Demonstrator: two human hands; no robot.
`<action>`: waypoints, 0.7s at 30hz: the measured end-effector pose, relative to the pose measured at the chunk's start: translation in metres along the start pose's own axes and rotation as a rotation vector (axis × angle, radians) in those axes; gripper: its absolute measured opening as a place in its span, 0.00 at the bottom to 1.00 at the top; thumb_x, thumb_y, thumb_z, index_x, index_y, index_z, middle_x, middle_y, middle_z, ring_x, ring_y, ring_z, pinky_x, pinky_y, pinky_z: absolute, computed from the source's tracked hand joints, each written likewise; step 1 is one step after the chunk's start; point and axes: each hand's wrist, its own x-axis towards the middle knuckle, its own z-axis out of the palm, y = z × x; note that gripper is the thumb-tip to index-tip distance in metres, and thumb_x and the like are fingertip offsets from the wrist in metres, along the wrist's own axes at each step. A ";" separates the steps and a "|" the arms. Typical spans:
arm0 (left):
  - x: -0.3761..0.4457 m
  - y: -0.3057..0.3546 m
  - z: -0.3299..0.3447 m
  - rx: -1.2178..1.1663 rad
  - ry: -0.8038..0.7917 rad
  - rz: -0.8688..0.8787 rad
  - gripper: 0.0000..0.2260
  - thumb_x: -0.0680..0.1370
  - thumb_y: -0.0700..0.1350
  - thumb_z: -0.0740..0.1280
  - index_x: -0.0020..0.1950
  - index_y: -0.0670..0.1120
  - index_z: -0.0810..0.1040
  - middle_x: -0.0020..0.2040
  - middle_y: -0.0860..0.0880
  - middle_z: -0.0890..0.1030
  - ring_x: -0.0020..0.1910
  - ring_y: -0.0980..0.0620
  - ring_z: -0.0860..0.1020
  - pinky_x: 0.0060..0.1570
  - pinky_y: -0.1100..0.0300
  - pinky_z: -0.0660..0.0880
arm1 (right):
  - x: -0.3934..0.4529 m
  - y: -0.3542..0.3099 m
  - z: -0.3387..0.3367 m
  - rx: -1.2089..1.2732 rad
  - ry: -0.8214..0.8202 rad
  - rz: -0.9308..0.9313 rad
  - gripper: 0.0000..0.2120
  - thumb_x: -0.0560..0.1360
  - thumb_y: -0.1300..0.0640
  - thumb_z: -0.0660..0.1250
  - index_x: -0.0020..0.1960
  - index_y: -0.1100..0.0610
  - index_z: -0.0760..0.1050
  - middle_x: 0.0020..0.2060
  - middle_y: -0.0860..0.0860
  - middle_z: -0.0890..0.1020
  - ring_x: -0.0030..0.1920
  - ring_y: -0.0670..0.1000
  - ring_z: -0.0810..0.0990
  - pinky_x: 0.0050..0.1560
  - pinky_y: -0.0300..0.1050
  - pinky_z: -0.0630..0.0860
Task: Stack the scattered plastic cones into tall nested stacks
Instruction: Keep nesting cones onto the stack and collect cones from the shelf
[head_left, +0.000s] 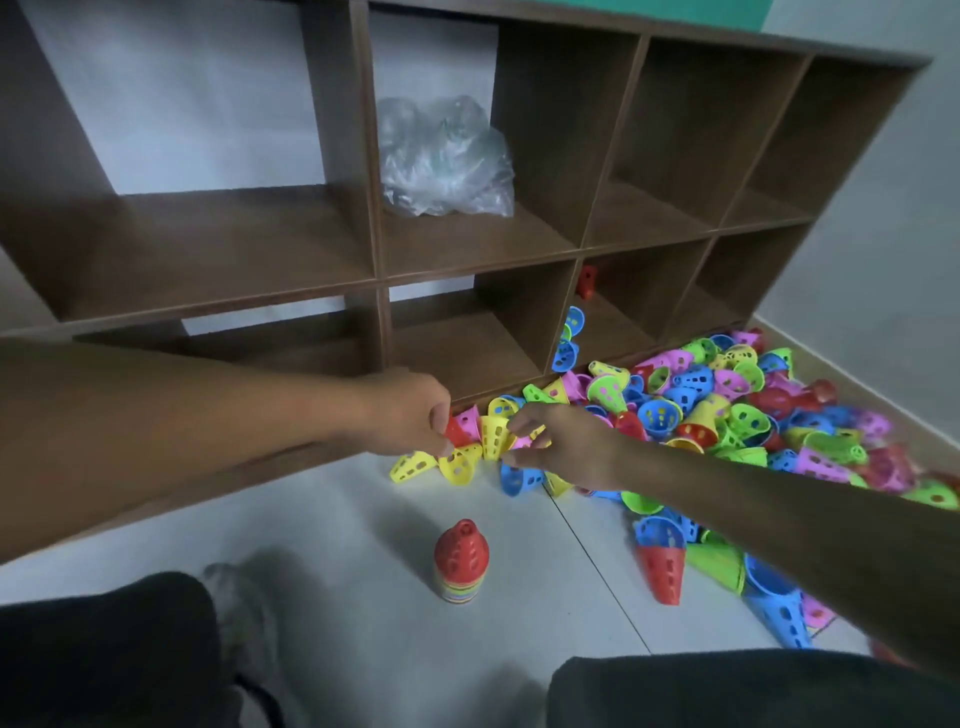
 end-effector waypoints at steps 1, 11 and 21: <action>0.004 -0.001 0.004 0.001 -0.007 0.001 0.12 0.76 0.53 0.72 0.52 0.46 0.80 0.48 0.49 0.82 0.48 0.50 0.79 0.45 0.57 0.76 | 0.000 -0.003 -0.005 -0.052 -0.027 -0.003 0.20 0.75 0.48 0.73 0.64 0.53 0.75 0.56 0.48 0.79 0.52 0.48 0.78 0.45 0.33 0.72; 0.026 -0.040 0.015 -0.140 -0.007 -0.085 0.16 0.78 0.52 0.70 0.54 0.38 0.80 0.46 0.43 0.80 0.46 0.47 0.79 0.41 0.58 0.71 | -0.005 -0.019 -0.032 -0.294 -0.180 0.139 0.21 0.76 0.47 0.71 0.65 0.54 0.74 0.57 0.49 0.79 0.54 0.53 0.80 0.56 0.46 0.77; 0.057 -0.087 0.067 -0.323 -0.008 -0.200 0.18 0.77 0.47 0.72 0.61 0.38 0.76 0.56 0.41 0.78 0.55 0.44 0.77 0.48 0.55 0.71 | -0.005 0.040 0.007 -0.188 -0.125 0.398 0.31 0.74 0.45 0.72 0.72 0.53 0.68 0.63 0.52 0.77 0.62 0.55 0.76 0.60 0.46 0.74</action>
